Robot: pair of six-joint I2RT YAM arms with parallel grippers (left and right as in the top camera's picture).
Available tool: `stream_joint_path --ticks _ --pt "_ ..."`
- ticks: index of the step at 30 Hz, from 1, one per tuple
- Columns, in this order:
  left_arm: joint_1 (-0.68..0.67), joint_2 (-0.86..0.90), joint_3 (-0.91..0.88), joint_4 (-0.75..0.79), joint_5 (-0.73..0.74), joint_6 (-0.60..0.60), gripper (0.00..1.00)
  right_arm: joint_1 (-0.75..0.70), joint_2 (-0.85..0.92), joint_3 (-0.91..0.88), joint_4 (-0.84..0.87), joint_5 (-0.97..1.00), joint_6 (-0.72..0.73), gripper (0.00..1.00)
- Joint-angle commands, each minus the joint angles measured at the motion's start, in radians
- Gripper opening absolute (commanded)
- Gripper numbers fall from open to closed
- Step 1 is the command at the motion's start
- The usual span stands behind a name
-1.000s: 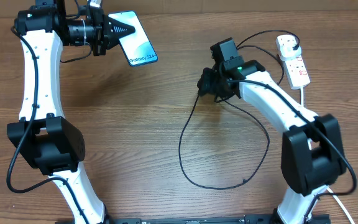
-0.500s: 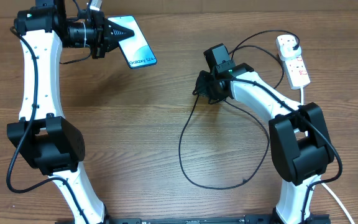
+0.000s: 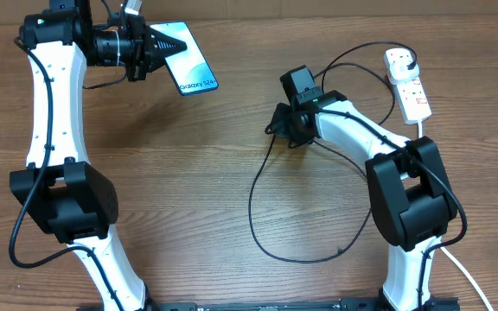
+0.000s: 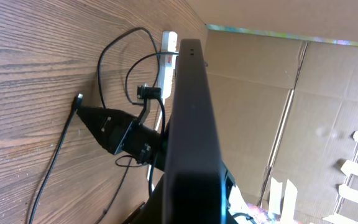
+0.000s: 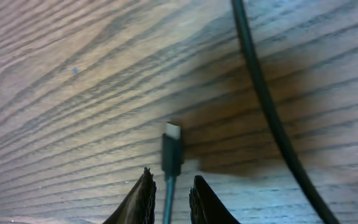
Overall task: Plug charger to phone and switch on socket
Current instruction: 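Lower the right gripper over the USB-C cable end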
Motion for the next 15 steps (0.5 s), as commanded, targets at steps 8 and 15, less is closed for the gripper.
stream_joint_path --ticks 8,15 --pt "-0.006 -0.006 0.014 -0.004 0.024 0.018 0.04 0.022 0.014 -0.023 0.043 0.058 0.026 0.18" --pt "-0.006 -0.006 0.014 -0.006 0.025 0.018 0.04 0.022 0.051 -0.023 0.042 0.045 0.026 0.18"
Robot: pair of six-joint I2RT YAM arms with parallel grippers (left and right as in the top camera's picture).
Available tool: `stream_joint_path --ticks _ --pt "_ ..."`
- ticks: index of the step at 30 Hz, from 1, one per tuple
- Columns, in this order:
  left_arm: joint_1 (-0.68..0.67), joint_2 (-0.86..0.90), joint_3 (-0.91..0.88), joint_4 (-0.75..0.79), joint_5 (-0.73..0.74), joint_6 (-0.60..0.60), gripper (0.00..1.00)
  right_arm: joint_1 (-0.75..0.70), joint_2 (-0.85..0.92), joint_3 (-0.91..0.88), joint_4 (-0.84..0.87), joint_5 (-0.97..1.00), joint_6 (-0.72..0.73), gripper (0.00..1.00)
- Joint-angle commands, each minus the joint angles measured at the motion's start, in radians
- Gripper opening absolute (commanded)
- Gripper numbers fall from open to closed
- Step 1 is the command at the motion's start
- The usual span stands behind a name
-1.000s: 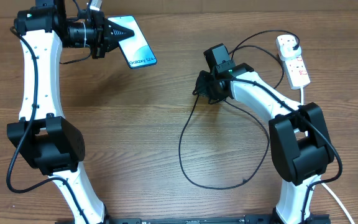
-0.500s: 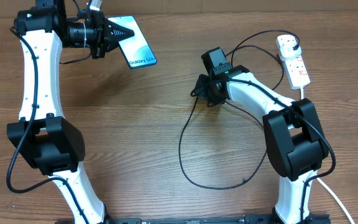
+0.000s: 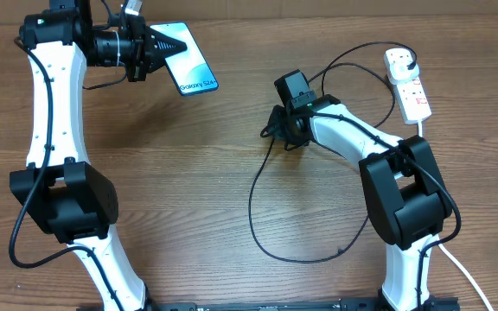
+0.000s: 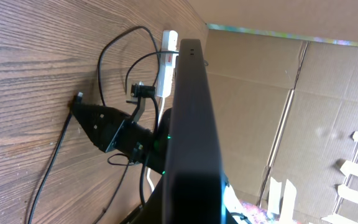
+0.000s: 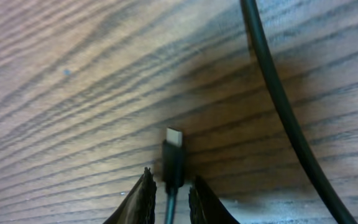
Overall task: Plug charger to phone and switch on socket
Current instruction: 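Lower the right gripper over the USB-C cable end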
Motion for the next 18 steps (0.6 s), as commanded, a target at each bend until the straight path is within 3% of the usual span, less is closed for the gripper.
stream_joint_path --ticks 1,5,7,8,12,18 --pt "-0.006 -0.006 0.014 0.001 0.026 0.018 0.04 0.006 0.034 -0.008 0.000 0.000 0.004 0.18" --pt "-0.006 -0.006 0.014 0.001 0.026 0.018 0.04 0.016 0.035 -0.008 -0.018 -0.005 0.003 0.16" --pt "-0.006 -0.006 0.014 0.001 0.026 0.018 0.04 0.026 0.035 -0.008 -0.025 0.011 0.003 0.11" --pt "-0.006 -0.006 0.014 0.001 0.026 0.018 0.04 0.032 0.035 -0.008 -0.027 0.018 0.003 0.04" --pt "-0.006 -0.006 0.014 0.000 0.034 0.018 0.04 0.044 0.035 0.003 -0.036 0.043 -0.046 0.04" --pt "-0.006 -0.006 0.014 -0.009 0.033 0.019 0.04 0.044 0.035 0.111 -0.176 0.056 -0.347 0.04"
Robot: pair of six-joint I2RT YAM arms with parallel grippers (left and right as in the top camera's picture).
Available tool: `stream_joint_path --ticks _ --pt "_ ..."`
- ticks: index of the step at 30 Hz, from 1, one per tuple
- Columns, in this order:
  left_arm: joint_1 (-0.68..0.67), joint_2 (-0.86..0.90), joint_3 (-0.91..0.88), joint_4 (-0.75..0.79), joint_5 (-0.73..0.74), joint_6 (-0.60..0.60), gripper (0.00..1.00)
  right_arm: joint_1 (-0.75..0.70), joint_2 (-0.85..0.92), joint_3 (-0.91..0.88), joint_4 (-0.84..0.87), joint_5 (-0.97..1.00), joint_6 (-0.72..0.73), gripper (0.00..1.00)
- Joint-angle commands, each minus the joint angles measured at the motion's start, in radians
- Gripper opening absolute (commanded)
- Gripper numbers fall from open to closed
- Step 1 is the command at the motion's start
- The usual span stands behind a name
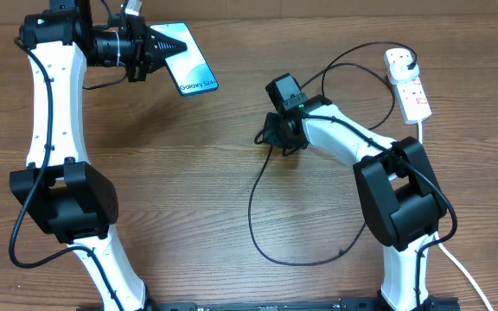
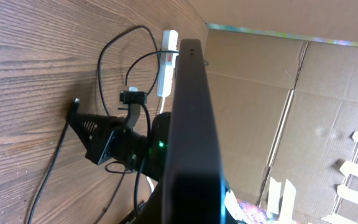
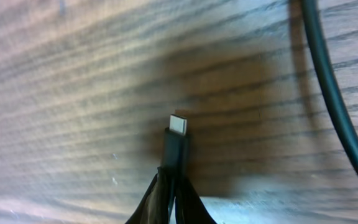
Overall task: Plug charger to phone and switch on socket
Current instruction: 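Lower the right gripper over the USB-C cable end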
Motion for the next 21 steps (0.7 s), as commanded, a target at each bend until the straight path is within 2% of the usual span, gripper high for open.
stream_joint_path --ticks 1,4,6,13,21 --pt "-0.006 -0.006 0.014 -0.006 0.033 0.019 0.04 0.004 0.025 0.082 -0.076 0.043 -0.257 0.04" --pt "-0.006 -0.006 0.014 -0.007 0.033 0.019 0.04 0.004 0.025 0.111 -0.148 0.081 -0.376 0.04" --pt "-0.006 -0.006 0.014 -0.007 0.032 0.019 0.04 0.004 0.025 0.110 -0.168 0.088 -0.395 0.04" --pt "-0.006 -0.006 0.014 -0.014 0.032 0.019 0.04 0.003 0.027 0.106 -0.155 -0.004 -0.325 0.04" --pt "-0.006 -0.006 0.014 -0.013 0.032 0.019 0.05 0.003 0.029 0.105 -0.127 -0.011 -0.284 0.06"
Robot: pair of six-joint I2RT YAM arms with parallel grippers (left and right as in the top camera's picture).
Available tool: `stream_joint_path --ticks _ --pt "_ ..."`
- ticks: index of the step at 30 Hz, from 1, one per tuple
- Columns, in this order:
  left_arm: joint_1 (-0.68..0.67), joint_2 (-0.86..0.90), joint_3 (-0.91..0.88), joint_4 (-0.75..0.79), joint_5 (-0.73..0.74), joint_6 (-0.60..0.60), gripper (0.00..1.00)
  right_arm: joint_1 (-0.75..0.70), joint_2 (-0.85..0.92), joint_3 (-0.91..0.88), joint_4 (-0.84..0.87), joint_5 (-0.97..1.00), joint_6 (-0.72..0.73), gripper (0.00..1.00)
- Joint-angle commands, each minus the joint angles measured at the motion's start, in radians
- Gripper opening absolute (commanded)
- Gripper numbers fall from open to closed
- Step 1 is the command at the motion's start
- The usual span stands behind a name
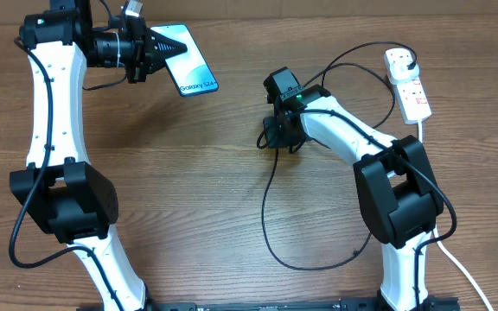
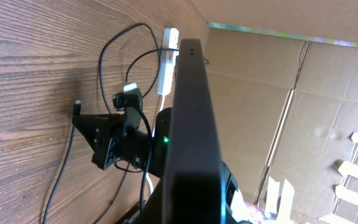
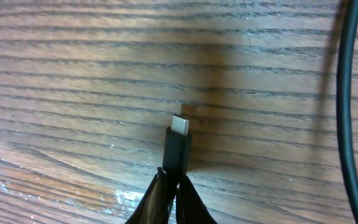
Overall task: Plug charger to phone and switch on socket
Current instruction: 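Lower the right gripper over the USB-C cable end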
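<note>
My left gripper (image 1: 156,45) at the back left is shut on the phone (image 1: 188,59), held off the table with its lit screen showing in the overhead view; in the left wrist view the phone (image 2: 191,137) is a dark edge-on slab. My right gripper (image 1: 270,138) at mid-table is shut on the black charger plug (image 3: 179,144), whose silver tip points away from the fingers, just above the wood. The black cable (image 1: 271,207) trails toward the front. The white socket strip (image 1: 409,86) lies at the back right.
The cable loops across the table's middle and right (image 1: 353,60), ending at the white adapter on the strip. A cardboard wall (image 2: 303,112) stands behind the table. A white lead (image 1: 469,276) runs off the front right corner.
My right gripper, shut on the plug, has turned and shifted slightly, and the cable loop behind it has swung to the right. The left gripper with the phone has not moved.
At first my right gripper stood open with the plug lying between its fingertips on the table. It stayed open a moment later, then was shut on the plug. Now it holds the plug turned a little. All along the left gripper kept the phone aloft.
</note>
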Motion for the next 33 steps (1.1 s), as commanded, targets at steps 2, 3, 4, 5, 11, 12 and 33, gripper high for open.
stream_joint_path --ticks 2,3,4,5,11,12,33 --pt "-0.005 -0.006 0.014 0.000 0.032 0.019 0.04 0.003 0.017 0.018 0.011 -0.010 0.023 0.06" --pt "-0.005 -0.006 0.014 0.000 0.032 0.019 0.04 0.003 0.018 0.017 0.011 -0.010 0.023 0.07" --pt "-0.005 -0.006 0.014 0.000 0.032 0.019 0.04 0.003 0.020 0.012 0.017 -0.010 0.026 0.09" --pt "-0.005 -0.006 0.014 0.000 0.032 0.019 0.04 0.003 0.020 0.011 0.019 -0.010 0.027 0.10" --pt "-0.005 -0.006 0.014 0.000 0.032 0.019 0.04 0.000 0.020 0.011 0.035 0.018 0.134 0.22" --pt "-0.005 -0.006 0.014 0.000 0.032 0.019 0.05 -0.002 0.020 0.011 0.035 0.022 0.154 0.22" --pt "-0.005 -0.006 0.014 -0.004 0.032 0.020 0.04 -0.026 0.069 0.011 0.058 -0.018 0.179 0.04"
